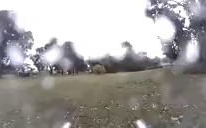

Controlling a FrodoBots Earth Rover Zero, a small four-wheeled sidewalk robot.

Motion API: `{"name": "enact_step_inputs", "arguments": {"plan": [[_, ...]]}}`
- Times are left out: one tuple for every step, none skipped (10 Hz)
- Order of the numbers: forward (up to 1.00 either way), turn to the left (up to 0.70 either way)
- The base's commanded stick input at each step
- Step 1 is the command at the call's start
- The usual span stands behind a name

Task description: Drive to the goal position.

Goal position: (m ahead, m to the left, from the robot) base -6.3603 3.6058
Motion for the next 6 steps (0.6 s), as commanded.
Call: {"name": "enact_step_inputs", "arguments": {"plan": [[0.00,0.98],[0.00,0.98],[0.00,0.98],[0.00,0.98],[0.00,0.98],[0.00,0.98]]}}
